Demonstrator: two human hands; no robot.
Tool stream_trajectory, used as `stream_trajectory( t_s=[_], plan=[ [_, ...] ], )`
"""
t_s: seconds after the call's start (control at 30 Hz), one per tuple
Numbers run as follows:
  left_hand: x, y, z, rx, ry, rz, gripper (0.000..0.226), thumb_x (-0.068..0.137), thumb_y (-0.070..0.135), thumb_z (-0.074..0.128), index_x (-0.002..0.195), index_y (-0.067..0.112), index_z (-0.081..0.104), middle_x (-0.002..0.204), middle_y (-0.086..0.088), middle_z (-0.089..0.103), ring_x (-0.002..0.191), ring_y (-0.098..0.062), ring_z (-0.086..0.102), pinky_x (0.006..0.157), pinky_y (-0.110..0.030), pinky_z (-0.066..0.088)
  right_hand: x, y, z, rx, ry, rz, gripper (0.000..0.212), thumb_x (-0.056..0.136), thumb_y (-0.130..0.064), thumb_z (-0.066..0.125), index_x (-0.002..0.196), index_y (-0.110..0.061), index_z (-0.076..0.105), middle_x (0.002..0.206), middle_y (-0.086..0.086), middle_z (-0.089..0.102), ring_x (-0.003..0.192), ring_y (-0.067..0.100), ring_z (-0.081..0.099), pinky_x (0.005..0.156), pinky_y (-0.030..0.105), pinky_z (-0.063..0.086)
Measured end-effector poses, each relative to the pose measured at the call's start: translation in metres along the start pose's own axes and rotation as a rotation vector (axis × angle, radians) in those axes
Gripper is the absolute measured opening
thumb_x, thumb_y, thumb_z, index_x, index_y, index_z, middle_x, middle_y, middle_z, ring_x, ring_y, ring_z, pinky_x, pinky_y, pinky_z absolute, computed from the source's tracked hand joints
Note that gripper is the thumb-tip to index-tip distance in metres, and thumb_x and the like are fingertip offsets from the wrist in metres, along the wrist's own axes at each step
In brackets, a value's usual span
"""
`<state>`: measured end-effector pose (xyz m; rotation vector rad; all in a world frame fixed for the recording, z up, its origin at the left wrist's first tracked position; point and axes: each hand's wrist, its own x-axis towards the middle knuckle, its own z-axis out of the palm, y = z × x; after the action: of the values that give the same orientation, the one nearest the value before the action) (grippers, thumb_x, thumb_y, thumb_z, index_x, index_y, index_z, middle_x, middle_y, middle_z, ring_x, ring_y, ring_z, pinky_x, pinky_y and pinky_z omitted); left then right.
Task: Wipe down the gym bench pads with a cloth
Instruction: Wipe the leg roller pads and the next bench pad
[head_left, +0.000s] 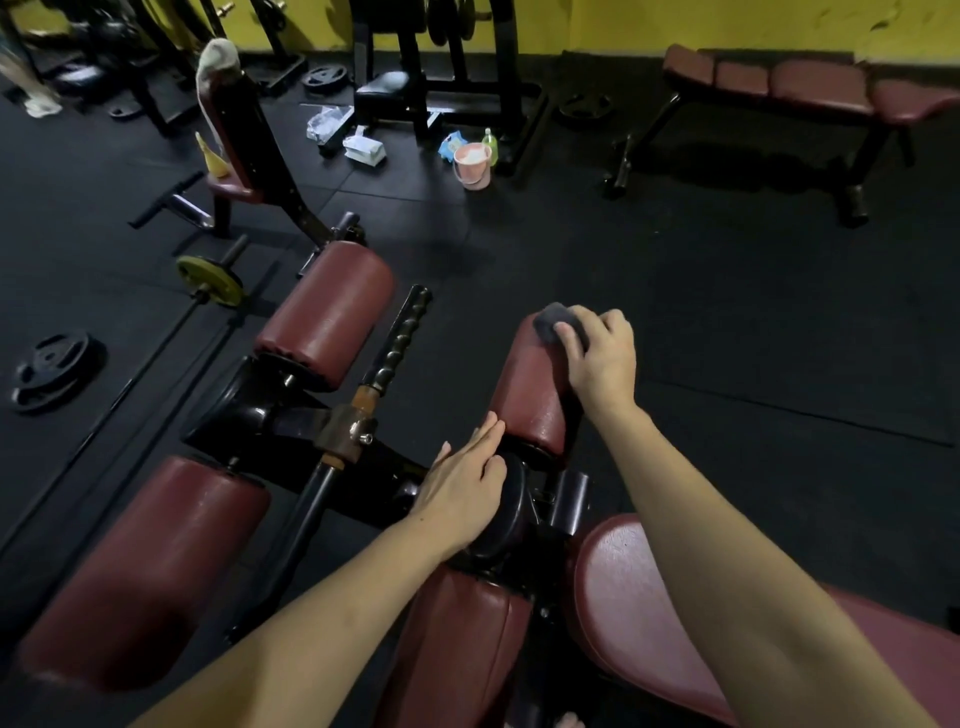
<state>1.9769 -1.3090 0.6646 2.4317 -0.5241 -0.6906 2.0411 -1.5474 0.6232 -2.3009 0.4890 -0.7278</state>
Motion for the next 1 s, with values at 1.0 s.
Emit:
stream_trajectory(
  t_s=[1.0],
  plan=[
    [-0.002,0.002,0.0,0.149,0.023,-0.069,0.057,0.108,0.035,0.025,0.163,0.04,0.013,0.166,0.03,0.002,0.155,0.003,0.003,0.129,-0.043,0.0,-0.112,-0.011,-0.028,0.028,-0.145,-0.296,0.034,0.102,-0.044,0.057,0.127,-0.025,0.069,0.096,0.001,0.046,0.09,0.022,0.046,0.075,0.039,0.049]
  ],
)
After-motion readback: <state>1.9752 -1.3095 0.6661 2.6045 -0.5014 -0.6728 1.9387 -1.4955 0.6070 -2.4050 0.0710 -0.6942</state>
